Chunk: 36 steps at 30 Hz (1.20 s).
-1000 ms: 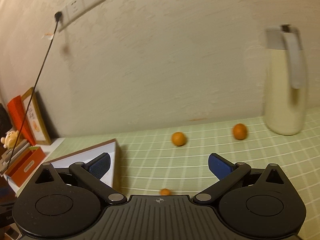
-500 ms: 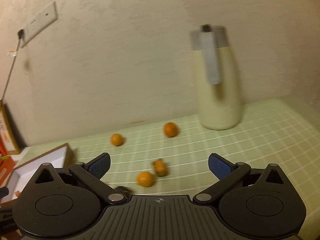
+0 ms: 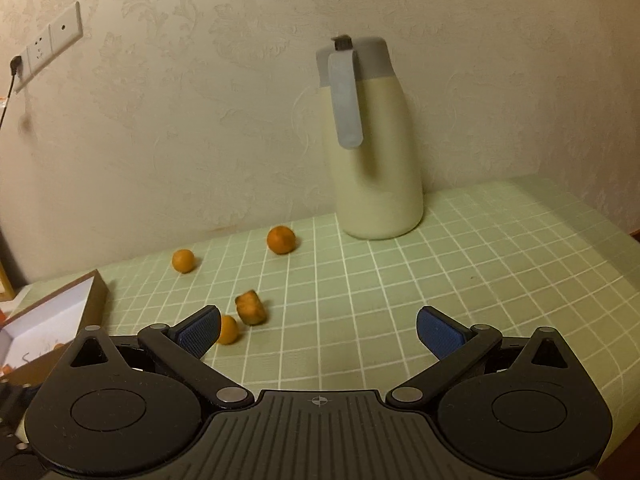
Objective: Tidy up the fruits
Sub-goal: 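Grasp the tan round ball with the left tool while the right tool returns to the fruits, then grasp the dark brown chestnut with the right tool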
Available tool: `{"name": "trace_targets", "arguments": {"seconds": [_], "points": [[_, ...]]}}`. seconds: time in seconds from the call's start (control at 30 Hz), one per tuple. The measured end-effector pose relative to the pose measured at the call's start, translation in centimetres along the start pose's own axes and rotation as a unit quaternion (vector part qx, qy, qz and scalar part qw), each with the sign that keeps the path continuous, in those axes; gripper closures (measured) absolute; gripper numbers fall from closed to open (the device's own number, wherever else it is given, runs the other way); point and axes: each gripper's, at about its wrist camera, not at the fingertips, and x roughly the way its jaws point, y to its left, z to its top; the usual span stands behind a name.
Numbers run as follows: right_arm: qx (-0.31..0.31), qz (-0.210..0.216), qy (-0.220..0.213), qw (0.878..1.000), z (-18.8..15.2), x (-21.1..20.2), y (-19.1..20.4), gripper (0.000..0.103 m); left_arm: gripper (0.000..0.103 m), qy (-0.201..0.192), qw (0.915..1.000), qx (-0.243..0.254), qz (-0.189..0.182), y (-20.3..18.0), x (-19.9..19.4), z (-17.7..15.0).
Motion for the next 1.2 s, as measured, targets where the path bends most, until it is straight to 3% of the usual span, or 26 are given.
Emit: {"name": "trace_targets", "arguments": {"seconds": [0.53,0.63,0.8,1.13,1.17,1.2], "points": [[-0.023,0.044,0.016,0.999,-0.6,1.1,1.5,0.0,0.069,0.04,0.999,0.005,-0.017,-1.4,3.2,-1.6],[-0.024,0.046,0.018,0.998,-0.6,1.3,1.7,0.0,0.087,0.039,0.9987,0.003,-0.031,-1.5,3.3,-1.7],[-0.026,0.05,0.024,0.998,-0.6,1.8,1.9,0.0,0.088,0.037,0.999,0.005,-0.025,-1.5,3.0,-1.8],[-0.043,0.076,0.058,0.994,-1.5,4.0,4.2,0.001,0.088,0.04,0.9985,-0.027,0.027,1.7,2.7,-2.1],[-0.046,0.079,0.063,0.994,-1.7,4.3,4.5,0.004,0.088,0.041,0.9982,-0.03,0.031,2.0,2.6,-2.2],[-0.048,0.083,0.069,0.993,-1.9,4.7,4.9,0.015,0.088,0.042,0.9979,-0.033,0.035,2.3,2.6,-2.2]]}}
